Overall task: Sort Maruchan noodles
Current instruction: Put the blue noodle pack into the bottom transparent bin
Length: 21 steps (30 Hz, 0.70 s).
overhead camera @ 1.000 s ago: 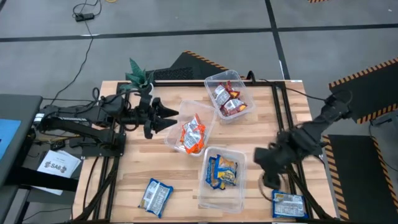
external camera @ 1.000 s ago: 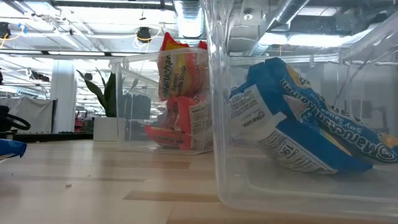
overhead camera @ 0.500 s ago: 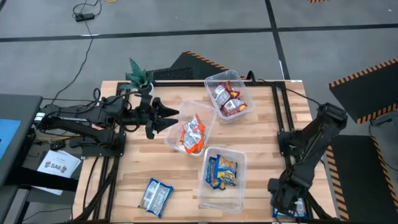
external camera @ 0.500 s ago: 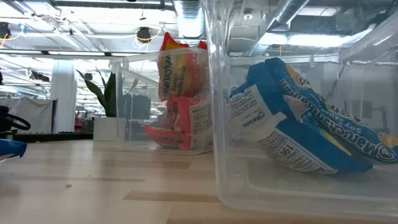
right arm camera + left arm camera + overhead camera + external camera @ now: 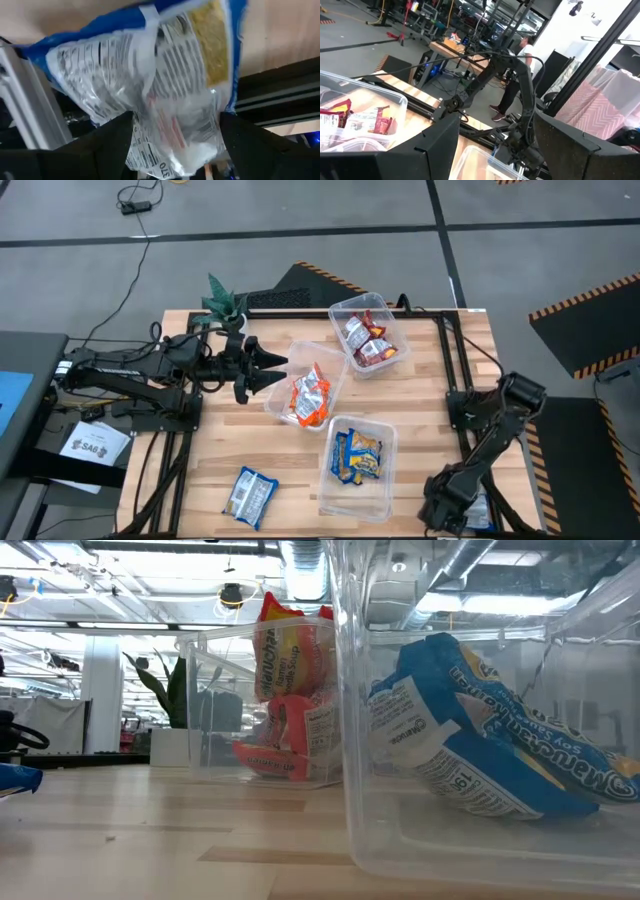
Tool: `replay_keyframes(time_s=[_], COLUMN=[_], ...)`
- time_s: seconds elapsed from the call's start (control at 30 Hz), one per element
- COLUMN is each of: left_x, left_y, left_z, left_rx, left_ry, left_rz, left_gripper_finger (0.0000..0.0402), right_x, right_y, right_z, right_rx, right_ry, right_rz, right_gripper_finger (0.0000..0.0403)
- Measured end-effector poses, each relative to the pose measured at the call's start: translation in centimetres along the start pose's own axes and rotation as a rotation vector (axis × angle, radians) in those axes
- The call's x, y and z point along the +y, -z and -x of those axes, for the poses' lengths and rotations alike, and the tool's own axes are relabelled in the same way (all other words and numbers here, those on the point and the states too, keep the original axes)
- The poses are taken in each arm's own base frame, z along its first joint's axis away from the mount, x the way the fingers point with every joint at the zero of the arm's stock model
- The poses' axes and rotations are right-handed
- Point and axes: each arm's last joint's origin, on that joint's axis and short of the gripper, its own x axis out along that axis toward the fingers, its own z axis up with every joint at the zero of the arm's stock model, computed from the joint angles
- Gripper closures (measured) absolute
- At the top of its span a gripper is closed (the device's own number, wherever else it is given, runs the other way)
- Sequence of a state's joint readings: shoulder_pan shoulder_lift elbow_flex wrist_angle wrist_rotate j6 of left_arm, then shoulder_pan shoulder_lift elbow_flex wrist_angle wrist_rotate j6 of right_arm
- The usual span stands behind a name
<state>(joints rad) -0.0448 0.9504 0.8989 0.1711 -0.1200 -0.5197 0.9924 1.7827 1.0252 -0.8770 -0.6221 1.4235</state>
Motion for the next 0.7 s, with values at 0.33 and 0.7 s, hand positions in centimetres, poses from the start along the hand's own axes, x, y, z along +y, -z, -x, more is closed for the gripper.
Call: replay_keyframes(time_s=[0.33, 0.7], left_x=[0.0, 0.0], left_y=[0.0, 0.0], left_z=[0.0, 0.0], left_rx=[0.000, -0.007], left_ry=[0.000, -0.008], left_rz=[0.000, -0.040], left_gripper_finger=[0.0159, 0.0159], right_x=[0.1, -0.4], right_y=[-0.3, 2.5], right_z=[-0.4, 6.5], right_rx=[0.027, -0.152], right_ry=[0.015, -0.229], right_rz=[0.032, 0.341], right_gripper_finger=[0.0250, 0.0396])
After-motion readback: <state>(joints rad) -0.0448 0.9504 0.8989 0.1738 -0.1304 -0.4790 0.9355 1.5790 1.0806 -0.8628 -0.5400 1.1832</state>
